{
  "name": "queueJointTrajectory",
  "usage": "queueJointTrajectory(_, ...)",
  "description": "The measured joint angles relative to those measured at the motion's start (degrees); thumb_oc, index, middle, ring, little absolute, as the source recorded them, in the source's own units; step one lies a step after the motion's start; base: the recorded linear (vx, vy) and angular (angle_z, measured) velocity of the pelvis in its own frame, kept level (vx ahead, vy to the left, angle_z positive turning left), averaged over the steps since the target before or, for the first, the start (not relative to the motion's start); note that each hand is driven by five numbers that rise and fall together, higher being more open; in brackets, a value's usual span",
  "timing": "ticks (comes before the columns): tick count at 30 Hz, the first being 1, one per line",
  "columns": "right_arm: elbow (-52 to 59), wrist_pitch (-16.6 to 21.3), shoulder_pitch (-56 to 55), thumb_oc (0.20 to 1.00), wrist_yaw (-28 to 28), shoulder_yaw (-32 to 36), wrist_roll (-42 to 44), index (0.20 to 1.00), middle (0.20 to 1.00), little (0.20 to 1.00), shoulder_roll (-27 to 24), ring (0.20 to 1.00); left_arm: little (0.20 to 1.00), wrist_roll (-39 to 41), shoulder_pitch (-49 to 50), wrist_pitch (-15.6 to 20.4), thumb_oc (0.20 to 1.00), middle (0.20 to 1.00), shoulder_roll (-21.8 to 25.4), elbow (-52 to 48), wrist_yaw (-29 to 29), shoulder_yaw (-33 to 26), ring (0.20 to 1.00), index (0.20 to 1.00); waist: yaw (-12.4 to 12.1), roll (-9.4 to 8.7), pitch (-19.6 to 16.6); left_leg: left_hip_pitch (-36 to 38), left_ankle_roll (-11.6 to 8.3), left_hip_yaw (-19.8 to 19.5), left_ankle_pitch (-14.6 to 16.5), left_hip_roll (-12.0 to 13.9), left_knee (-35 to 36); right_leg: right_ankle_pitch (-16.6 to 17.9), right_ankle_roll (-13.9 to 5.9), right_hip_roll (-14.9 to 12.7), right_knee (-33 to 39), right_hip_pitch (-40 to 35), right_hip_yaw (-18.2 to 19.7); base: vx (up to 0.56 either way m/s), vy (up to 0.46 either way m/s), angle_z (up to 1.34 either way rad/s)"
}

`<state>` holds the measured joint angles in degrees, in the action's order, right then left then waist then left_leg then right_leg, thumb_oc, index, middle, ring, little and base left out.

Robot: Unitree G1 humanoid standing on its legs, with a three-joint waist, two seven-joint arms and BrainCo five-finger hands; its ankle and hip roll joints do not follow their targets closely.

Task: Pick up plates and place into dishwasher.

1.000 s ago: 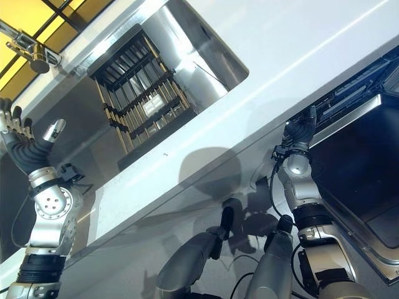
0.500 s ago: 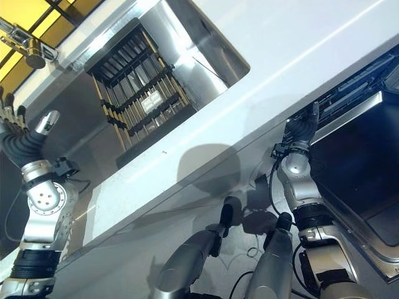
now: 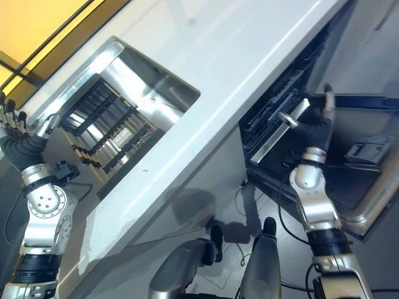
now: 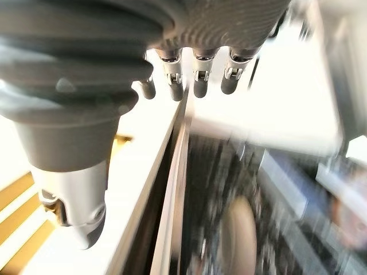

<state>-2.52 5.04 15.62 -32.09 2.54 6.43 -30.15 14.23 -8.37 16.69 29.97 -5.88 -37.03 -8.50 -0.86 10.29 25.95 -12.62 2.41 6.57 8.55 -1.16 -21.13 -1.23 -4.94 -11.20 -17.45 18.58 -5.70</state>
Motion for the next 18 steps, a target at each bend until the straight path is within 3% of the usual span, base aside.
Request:
queueJointTrajectory(1,-0.05,0.46,-0.62,1.0,-0.32,0.7,0.91,1.0,1.0,1.0,0.1,1.0,1.0,0.01,-0.11,-0.03,1.0,1.0,0.32,-0.04,0.07,-0.44,1.0,1.0,-0.03,-0.12,-0.04,-0.37,-0.02,2.31,0.01,1.75,-0.08,-1.98,3.74,-0.05,-7.74,3.04,0.38,-0.13,-0.09,-0.89)
queueJointTrajectory(2,-0.03,0.64,-0.76,1.0,-0.73,1.03,1.34,1.0,1.0,1.0,0.09,1.0,1.0,0.02,-0.06,0.0,1.0,1.0,0.39,0.12,-0.01,-0.59,1.0,1.0,0.22,-0.35,-0.14,-0.33,-0.09,2.9,0.05,1.9,0.02,-3.62,4.51,-0.2,-12.98,4.22,0.49,-0.15,-0.092,-0.71)
queueJointTrajectory(3,-0.1,0.78,-0.8,1.0,-0.98,1.34,1.69,1.0,1.0,1.0,0.06,1.0,1.0,0.02,-0.18,-0.03,1.0,1.0,0.56,0.3,0.01,-0.5,1.0,1.0,1.35,-1.15,-0.48,-0.18,-0.55,3.58,-0.03,1.6,-0.05,-3.98,4.31,-0.59,-14.84,3.62,0.8,-0.14,-0.093,-0.44)
queueJointTrajectory(5,-0.39,0.82,-0.24,1.0,-1.24,1.28,2.21,1.0,1.0,1.0,-0.09,1.0,1.0,0.02,-0.7,-0.02,1.0,1.0,1.28,0.23,-0.09,-0.56,1.0,1.0,1.55,-1.93,-0.91,-0.25,-1.45,3.76,-0.09,0.61,-0.45,-5.05,0.49,-0.31,-8.67,1.17,1.45,-0.12,-0.092,-0.73)
queueJointTrajectory(11,-1.19,1.09,-4.68,1.0,-6.14,2.57,4.45,1.0,1.0,1.0,-0.12,1.0,1.0,-0.01,-4.14,-1.41,1.0,1.0,1.44,0.38,-0.16,0.76,1.0,1.0,6.89,-0.89,-1.24,-0.22,-2.24,3.02,-0.2,0.82,0.03,-3.87,0.93,1.52,-8.2,2.81,4.19,-0.11,-0.06,-0.35)
queueJointTrajectory(15,-2.52,1.43,-7.24,1.0,-11.83,5.06,6.67,1.0,1.0,1.0,0.1,1.0,1.0,-0.64,-4.17,-1.2,1.0,1.0,0.37,0.36,-1.03,1.82,1.0,1.0,8.15,0.56,-0.77,-3.21,-2.41,4.26,-0.01,0.54,-1.37,-4.22,1.12,1.7,-11.17,7.67,6.83,-0.17,0.037,-0.26)
queueJointTrajectory(18,-3.86,2.93,-7.88,1.0,-15.09,5.8,8.52,1.0,1.0,1.0,0.1,1.0,1.0,-2.31,-4.24,-1.06,1.0,1.0,-0.31,0.24,-2.3,3.63,1.0,1.0,8.84,2.94,0.5,-7.12,-2.44,4.52,0.33,0.36,-3.47,-5.23,1.38,1.51,-14.1,12.1,7.66,-0.15,0.046,-0.04)
